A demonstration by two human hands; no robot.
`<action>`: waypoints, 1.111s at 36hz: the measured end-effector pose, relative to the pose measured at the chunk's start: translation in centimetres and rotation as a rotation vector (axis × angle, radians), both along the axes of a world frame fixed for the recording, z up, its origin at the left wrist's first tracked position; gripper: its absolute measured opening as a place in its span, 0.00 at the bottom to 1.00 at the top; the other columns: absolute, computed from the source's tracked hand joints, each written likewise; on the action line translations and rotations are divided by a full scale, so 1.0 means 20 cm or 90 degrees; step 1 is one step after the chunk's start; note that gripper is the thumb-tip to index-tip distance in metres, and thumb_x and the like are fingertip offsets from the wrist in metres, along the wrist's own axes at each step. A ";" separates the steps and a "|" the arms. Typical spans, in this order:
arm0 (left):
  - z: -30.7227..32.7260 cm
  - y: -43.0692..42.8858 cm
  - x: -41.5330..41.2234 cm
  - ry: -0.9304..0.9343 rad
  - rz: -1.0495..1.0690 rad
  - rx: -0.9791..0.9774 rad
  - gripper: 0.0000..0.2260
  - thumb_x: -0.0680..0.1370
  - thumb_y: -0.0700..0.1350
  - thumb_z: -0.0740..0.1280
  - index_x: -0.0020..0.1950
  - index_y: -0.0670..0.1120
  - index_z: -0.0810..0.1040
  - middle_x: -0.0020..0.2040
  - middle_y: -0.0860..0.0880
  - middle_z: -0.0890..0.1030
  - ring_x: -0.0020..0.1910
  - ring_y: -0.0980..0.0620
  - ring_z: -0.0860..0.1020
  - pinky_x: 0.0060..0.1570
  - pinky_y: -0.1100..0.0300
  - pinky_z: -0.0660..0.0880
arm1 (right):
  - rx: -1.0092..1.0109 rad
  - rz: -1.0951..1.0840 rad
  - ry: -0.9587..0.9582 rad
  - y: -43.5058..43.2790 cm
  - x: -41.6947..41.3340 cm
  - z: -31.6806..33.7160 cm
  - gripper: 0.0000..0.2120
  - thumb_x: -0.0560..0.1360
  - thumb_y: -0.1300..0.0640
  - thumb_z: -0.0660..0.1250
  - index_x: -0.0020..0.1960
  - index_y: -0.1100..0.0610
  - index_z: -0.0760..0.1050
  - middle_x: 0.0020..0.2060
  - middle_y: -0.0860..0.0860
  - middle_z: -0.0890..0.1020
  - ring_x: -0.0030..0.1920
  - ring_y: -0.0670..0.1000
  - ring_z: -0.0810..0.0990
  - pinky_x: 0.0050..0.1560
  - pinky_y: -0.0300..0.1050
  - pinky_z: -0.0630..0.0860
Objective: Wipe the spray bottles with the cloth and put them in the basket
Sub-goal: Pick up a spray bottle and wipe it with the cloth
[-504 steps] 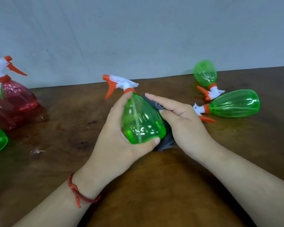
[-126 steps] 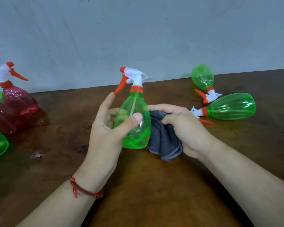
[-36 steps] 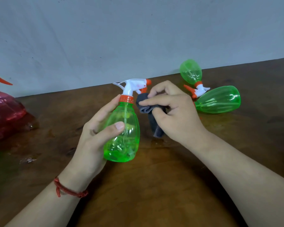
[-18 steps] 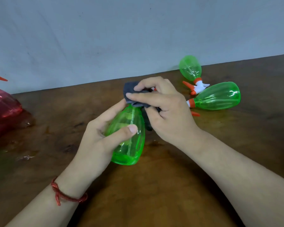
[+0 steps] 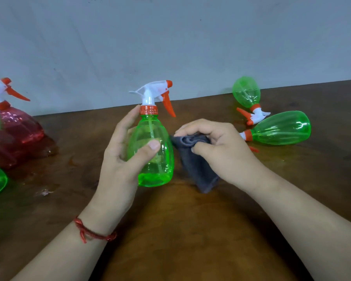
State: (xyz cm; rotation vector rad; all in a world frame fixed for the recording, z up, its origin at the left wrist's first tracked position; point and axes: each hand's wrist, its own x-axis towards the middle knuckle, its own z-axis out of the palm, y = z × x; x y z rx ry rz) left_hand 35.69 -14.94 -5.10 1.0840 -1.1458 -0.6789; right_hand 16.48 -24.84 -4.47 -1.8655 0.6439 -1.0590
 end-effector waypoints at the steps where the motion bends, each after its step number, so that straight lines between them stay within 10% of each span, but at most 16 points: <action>1: -0.01 -0.01 0.00 -0.007 0.008 0.008 0.31 0.75 0.50 0.75 0.78 0.57 0.73 0.67 0.48 0.82 0.65 0.46 0.82 0.64 0.44 0.79 | 0.039 0.031 0.006 0.01 0.01 0.00 0.25 0.71 0.76 0.62 0.54 0.52 0.86 0.53 0.46 0.87 0.58 0.50 0.85 0.64 0.53 0.80; 10: -0.04 -0.03 0.09 0.055 0.005 0.079 0.18 0.73 0.56 0.71 0.58 0.50 0.76 0.52 0.50 0.82 0.49 0.48 0.81 0.51 0.46 0.76 | 0.208 0.094 -0.040 0.07 0.05 0.00 0.23 0.73 0.78 0.61 0.57 0.57 0.83 0.50 0.62 0.87 0.49 0.55 0.83 0.55 0.53 0.76; 17: 0.05 0.07 0.13 0.014 0.005 0.067 0.22 0.77 0.52 0.75 0.69 0.47 0.77 0.66 0.40 0.81 0.65 0.40 0.81 0.67 0.38 0.76 | 0.225 0.092 -0.052 0.17 0.10 0.07 0.22 0.74 0.78 0.59 0.53 0.56 0.81 0.57 0.53 0.87 0.60 0.60 0.85 0.65 0.60 0.77; 23: 0.15 0.35 0.25 -0.055 0.093 0.075 0.27 0.75 0.49 0.80 0.72 0.47 0.78 0.65 0.49 0.85 0.66 0.49 0.83 0.64 0.54 0.80 | 0.159 0.113 0.011 0.38 0.22 0.20 0.25 0.73 0.80 0.59 0.52 0.53 0.81 0.61 0.46 0.86 0.63 0.51 0.84 0.71 0.59 0.76; 33: 0.27 0.99 0.48 -0.113 0.274 0.064 0.22 0.77 0.45 0.77 0.71 0.52 0.81 0.62 0.56 0.86 0.63 0.56 0.84 0.60 0.57 0.81 | 0.051 0.191 0.117 0.83 0.63 0.30 0.22 0.74 0.72 0.62 0.49 0.45 0.80 0.47 0.42 0.85 0.50 0.44 0.83 0.49 0.43 0.77; 40: 0.13 1.16 0.61 -0.137 0.381 0.077 0.23 0.75 0.46 0.79 0.68 0.52 0.78 0.56 0.75 0.81 0.58 0.75 0.78 0.55 0.77 0.73 | 0.007 0.224 0.173 0.98 0.87 0.29 0.19 0.74 0.69 0.63 0.49 0.45 0.80 0.45 0.44 0.85 0.47 0.48 0.82 0.44 0.46 0.78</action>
